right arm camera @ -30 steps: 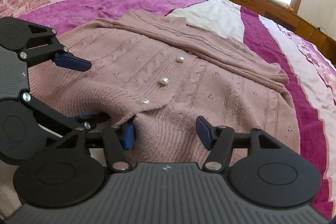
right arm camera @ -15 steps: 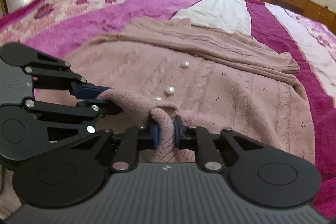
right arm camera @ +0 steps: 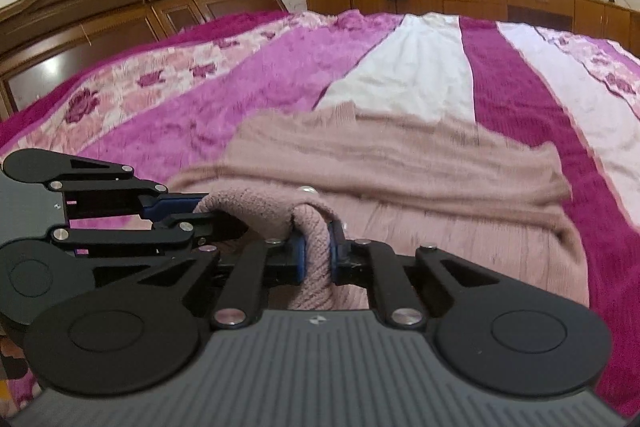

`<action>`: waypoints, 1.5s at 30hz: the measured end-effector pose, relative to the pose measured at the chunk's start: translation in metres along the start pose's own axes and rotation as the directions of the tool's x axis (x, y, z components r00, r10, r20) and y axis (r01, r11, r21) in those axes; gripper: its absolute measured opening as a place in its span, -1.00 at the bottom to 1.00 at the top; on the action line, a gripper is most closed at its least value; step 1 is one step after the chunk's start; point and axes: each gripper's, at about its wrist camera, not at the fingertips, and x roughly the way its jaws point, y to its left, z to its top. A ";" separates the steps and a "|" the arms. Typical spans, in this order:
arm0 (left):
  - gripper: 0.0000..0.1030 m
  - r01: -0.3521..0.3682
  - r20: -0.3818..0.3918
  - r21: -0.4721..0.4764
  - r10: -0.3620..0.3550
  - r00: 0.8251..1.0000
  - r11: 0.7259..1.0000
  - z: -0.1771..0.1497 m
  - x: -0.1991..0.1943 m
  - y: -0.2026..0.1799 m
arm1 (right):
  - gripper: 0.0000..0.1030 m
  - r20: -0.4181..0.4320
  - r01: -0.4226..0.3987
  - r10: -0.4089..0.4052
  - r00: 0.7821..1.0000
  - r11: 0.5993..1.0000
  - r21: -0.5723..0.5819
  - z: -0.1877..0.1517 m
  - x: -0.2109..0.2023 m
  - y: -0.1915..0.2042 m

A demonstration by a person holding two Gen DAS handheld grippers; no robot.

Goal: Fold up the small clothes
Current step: 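Lift the hem with both tools and fold it toward the collar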

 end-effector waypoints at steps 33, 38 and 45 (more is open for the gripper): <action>-0.77 -0.022 0.123 -0.064 0.029 0.992 0.998 0.107 0.138 0.071 | -0.78 0.103 0.060 -0.066 0.993 0.997 0.058 0.145 0.152 -0.082; -0.76 -0.029 0.057 -0.081 0.034 0.998 0.996 0.088 0.189 0.075 | -0.78 0.022 0.096 -0.098 0.995 0.992 0.084 0.125 0.209 -0.101; -0.75 -0.036 -0.047 -0.125 0.030 0.998 0.991 0.067 0.237 0.081 | -0.75 -0.075 0.081 -0.070 0.995 0.986 0.143 0.101 0.262 -0.122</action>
